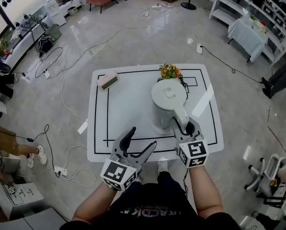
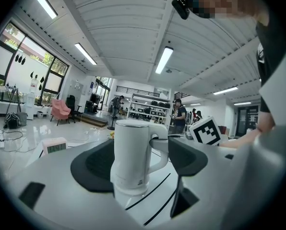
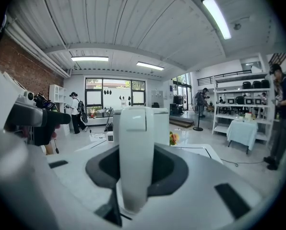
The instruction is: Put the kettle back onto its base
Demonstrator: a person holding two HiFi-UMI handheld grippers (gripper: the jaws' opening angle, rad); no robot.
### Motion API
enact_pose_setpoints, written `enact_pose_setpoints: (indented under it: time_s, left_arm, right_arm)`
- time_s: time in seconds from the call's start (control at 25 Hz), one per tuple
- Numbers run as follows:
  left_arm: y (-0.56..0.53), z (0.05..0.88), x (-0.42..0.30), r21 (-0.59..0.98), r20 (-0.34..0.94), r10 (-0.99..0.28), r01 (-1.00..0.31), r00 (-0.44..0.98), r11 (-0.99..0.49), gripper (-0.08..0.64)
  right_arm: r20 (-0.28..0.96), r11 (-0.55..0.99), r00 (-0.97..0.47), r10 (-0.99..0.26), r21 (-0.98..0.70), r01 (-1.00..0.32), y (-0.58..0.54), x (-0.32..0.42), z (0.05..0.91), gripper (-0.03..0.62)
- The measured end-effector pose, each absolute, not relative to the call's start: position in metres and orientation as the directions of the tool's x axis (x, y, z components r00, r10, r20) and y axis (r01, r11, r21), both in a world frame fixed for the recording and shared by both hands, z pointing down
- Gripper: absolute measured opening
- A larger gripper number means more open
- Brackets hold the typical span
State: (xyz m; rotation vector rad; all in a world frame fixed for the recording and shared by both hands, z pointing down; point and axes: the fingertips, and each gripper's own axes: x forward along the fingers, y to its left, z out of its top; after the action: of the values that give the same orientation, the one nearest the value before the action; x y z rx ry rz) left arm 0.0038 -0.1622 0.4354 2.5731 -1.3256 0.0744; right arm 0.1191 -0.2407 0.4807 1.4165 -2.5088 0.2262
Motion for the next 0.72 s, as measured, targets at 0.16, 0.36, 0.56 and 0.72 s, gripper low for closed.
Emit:
enact_pose_setpoints:
  time_s: [0.16, 0.36, 0.56, 0.72]
  left_arm:
    - [-0.162, 0.437, 0.002, 0.195, 0.165, -0.789, -0.804, 0.592, -0.562, 0.351]
    - [-0.163, 0.438, 0.001, 0.193, 0.169, -0.780, -0.796, 0.603, -0.574, 0.351]
    - [-0.163, 0.442, 0.001, 0.192, 0.180, -0.769, -0.788, 0.614, -0.585, 0.351]
    - [-0.163, 0.445, 0.001, 0.191, 0.187, -0.760, -0.781, 0.623, -0.594, 0.351]
  right_arm:
    - [0.284, 0.508, -0.491, -0.824, -0.015, -0.861, -0.239, 0.119, 0.480, 0.112]
    - [0.259, 0.496, -0.484, -0.836, -0.019, -0.868, -0.235, 0.120, 0.481, 0.112]
    - [0.223, 0.471, -0.465, -0.856, -0.030, -0.882, -0.228, 0.124, 0.483, 0.112]
    - [0.206, 0.469, -0.463, -0.862, -0.018, -0.883, -0.223, 0.122, 0.483, 0.112]
